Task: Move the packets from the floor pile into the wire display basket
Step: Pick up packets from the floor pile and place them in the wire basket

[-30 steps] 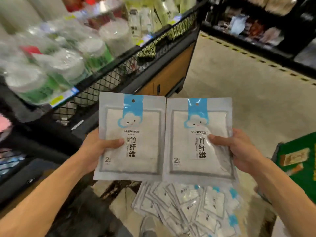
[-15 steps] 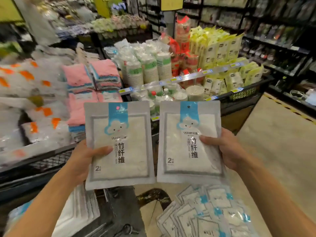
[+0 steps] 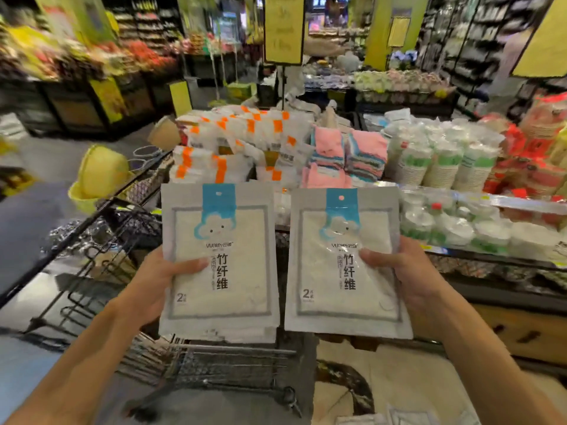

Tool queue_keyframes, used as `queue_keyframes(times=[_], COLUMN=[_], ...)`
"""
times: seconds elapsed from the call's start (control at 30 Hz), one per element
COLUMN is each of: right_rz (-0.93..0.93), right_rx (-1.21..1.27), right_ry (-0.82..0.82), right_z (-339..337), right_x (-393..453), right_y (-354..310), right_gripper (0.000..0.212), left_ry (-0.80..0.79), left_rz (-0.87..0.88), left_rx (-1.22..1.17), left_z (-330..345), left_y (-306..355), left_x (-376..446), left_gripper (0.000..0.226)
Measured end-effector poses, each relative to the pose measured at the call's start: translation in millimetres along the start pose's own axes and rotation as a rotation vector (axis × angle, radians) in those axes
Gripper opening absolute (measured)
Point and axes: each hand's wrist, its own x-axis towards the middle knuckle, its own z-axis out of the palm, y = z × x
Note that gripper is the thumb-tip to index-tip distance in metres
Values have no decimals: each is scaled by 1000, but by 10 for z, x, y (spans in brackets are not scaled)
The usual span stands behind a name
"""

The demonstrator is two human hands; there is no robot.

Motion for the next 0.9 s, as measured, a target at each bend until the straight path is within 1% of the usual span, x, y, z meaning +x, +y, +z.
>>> queue_keyframes(times=[0.03, 0.1, 0.13, 0.2, 0.23, 0.33, 0.4, 0.47, 0.6, 0.63, 0.73, 0.83, 0.9], right_rz=[-1, -1, 3, 23, 35, 68, 97, 130, 184, 198, 242, 296, 328], right_rx=[-8, -43, -60, -77, -89, -113, -118, -126, -148, -150, -147, -129, -115], right_ry=[-26, -80, -98, -112, -110, -89, -87, -80, -28, -22, -7, 12, 12], right_z=[160, 491, 655, 966, 1114, 1480, 1662, 1792, 1940, 1955, 1975, 1992, 2006], right_x=[72, 232, 311, 457, 529, 719, 842, 953, 1148, 1215, 1458, 1740, 1941], right_y=[36, 128, 183, 312, 383, 586, 697, 805, 1013, 1065, 1255, 1472, 1600], right_gripper=[49, 48, 48, 47, 47, 45, 45, 47, 40, 38, 38, 41, 44], left_ry=[20, 74, 94, 128, 142, 165, 186, 198, 191, 195, 266, 330, 353], left_rz=[1, 1, -8, -44, -61, -80, -89, -107, -166, -184, -234, -289, -323], left_rx=[1, 24, 35, 40, 37, 39, 20, 14, 12, 8, 7, 22, 43], left_z=[-182, -531, -711, -1062, -1230, -1701, -1941, -2143, -2420, -2457, -2548, -2590, -2589], left_y=[8, 30, 39, 61, 68, 73, 52, -12, -190, -245, -423, -588, -669], left_x=[-20, -38, -35, -13, 12, 142, 226, 316, 530, 598, 818, 1055, 1225], left_gripper=[64, 92, 92, 71, 68, 77, 77, 82, 86, 83, 62, 58, 50])
